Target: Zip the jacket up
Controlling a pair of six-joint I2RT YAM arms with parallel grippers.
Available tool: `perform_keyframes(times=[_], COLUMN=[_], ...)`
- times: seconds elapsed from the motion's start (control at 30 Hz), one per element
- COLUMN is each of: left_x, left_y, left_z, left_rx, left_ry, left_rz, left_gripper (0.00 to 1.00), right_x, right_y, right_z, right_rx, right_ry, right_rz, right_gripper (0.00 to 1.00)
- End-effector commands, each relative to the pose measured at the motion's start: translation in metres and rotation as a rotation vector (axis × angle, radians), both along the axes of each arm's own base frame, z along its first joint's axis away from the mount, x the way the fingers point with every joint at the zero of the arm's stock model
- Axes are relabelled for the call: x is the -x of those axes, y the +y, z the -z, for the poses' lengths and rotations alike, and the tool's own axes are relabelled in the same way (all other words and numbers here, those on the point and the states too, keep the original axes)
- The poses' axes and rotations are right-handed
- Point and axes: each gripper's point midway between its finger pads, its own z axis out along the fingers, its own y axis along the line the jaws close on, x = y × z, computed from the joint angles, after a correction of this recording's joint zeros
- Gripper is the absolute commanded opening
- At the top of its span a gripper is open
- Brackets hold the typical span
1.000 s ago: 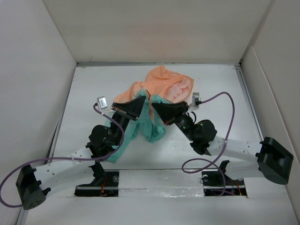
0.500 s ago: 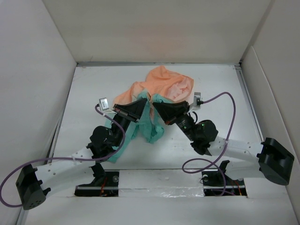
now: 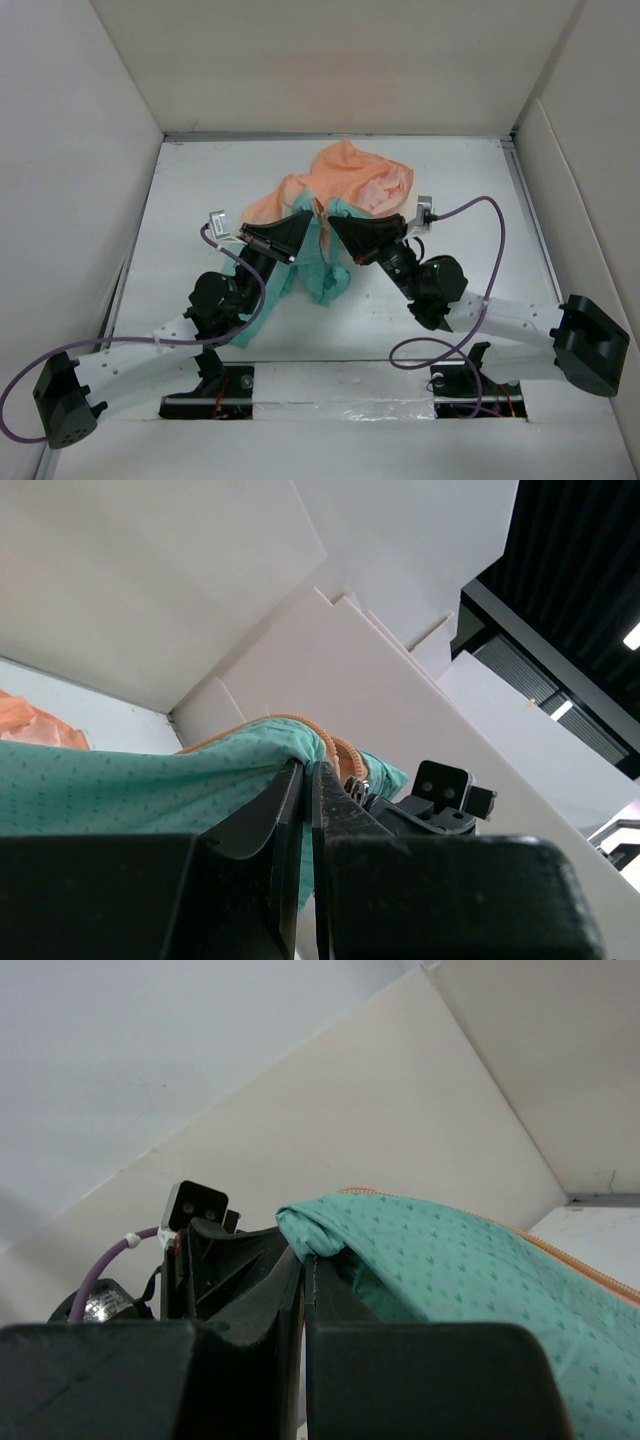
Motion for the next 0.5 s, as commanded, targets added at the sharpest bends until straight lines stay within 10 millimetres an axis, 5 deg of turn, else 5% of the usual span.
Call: perform_keyframes(times=[0.0,0.47], left_x=[0.0123,0.0129], left_y=[0.0089,0.0021], left_z=[-0.027,-0.0274], left_rx=[0.067,0.051], left_ry=[-0.09,-0.105], left_rz=[0.014,0.032], left_gripper=[0.0,0.0], right_x=[0.0045,0.003], right_y=[-0.0144,-0.0148], right_z=[-0.0337,-0.0342], right_rx=[-0.107,-0.103], right_ry=[-0.051,-0.055], right_rz=[0.013,0.012], right_gripper=[0.0,0.0])
